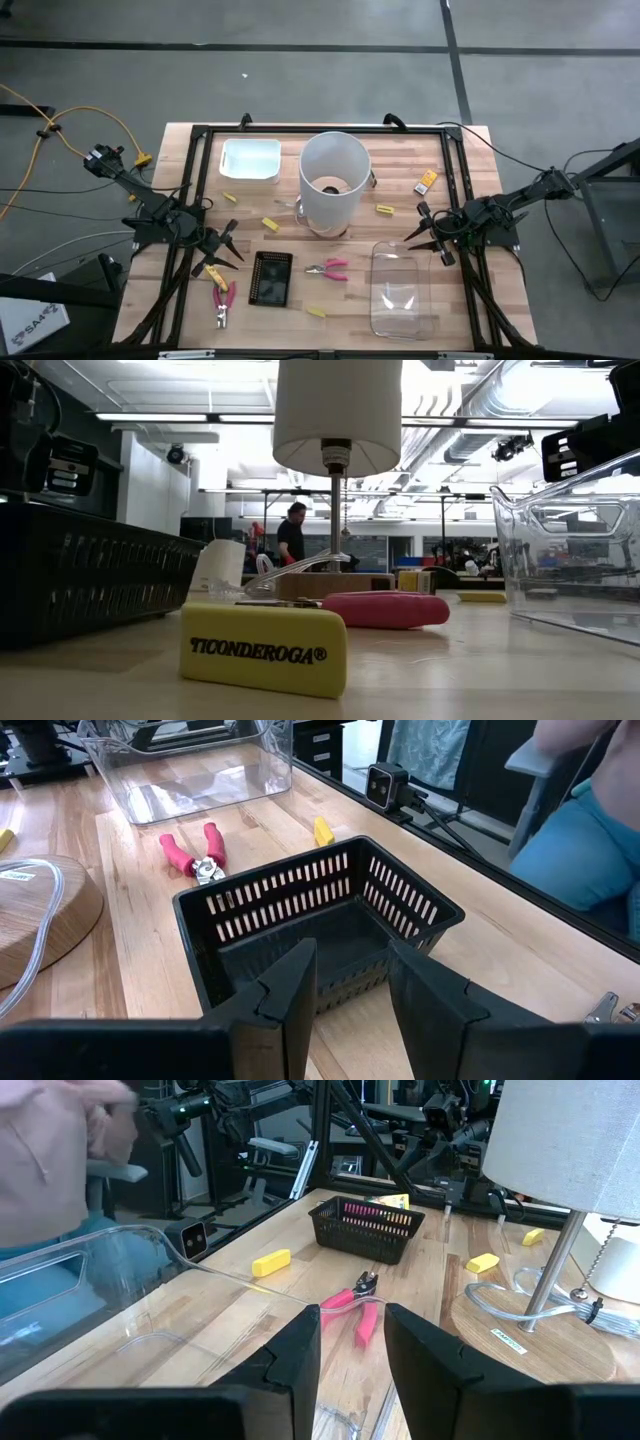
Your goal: Pick & Place School Supplies
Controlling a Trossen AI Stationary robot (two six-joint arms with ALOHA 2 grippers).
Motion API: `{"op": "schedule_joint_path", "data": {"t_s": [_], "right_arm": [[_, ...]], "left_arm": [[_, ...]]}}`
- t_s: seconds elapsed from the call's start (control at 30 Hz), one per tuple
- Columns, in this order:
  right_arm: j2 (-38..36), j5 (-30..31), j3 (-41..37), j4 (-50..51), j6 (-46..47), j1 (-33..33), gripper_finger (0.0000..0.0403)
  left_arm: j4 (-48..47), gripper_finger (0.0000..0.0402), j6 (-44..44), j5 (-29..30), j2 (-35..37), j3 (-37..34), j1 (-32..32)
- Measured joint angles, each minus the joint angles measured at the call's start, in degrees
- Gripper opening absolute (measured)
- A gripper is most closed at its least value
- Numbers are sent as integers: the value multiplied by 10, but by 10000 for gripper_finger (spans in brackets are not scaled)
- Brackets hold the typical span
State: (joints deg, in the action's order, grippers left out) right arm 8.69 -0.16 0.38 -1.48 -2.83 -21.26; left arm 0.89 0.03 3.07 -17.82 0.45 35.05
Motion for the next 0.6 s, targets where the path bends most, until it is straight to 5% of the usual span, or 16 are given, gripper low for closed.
{"op": "schedule_joint_path", "data": {"t_s": [0.6], "right_arm": [[0, 0, 0, 0, 0, 0, 105]], "left_arm": [[5, 119, 21, 2, 0, 0, 0]]}}
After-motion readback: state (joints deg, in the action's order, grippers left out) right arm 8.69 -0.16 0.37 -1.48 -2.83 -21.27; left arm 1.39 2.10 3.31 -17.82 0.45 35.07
